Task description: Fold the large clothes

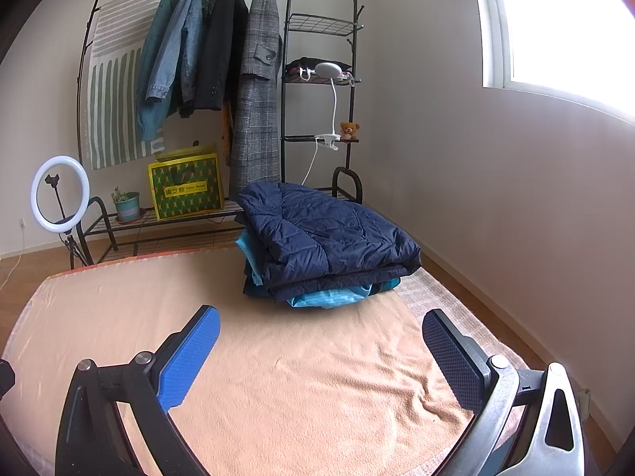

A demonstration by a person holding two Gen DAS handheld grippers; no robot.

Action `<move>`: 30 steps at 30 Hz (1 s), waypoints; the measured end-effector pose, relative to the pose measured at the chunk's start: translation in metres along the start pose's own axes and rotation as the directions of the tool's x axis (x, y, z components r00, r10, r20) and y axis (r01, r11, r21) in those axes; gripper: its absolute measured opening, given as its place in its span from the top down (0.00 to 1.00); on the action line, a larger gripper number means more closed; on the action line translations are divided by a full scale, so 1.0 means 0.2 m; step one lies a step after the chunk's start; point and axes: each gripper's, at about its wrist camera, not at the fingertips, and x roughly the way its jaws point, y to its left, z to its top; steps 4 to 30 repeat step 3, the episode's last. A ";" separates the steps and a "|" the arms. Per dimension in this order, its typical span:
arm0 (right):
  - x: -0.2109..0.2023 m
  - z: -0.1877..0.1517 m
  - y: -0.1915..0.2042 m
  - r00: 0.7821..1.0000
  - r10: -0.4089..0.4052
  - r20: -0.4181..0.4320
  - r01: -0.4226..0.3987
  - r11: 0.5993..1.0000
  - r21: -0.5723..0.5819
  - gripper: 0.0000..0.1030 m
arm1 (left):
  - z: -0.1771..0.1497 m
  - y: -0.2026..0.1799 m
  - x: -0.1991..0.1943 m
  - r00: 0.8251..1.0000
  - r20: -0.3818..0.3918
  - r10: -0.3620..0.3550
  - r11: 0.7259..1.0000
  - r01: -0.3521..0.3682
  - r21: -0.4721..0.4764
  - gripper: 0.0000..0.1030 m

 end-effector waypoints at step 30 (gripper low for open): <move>0.00 0.00 0.00 1.000 0.001 0.000 -0.001 1.000 0.000 0.00 | 0.00 0.00 0.00 1.000 0.002 0.007 1.000 -0.007 0.001 0.00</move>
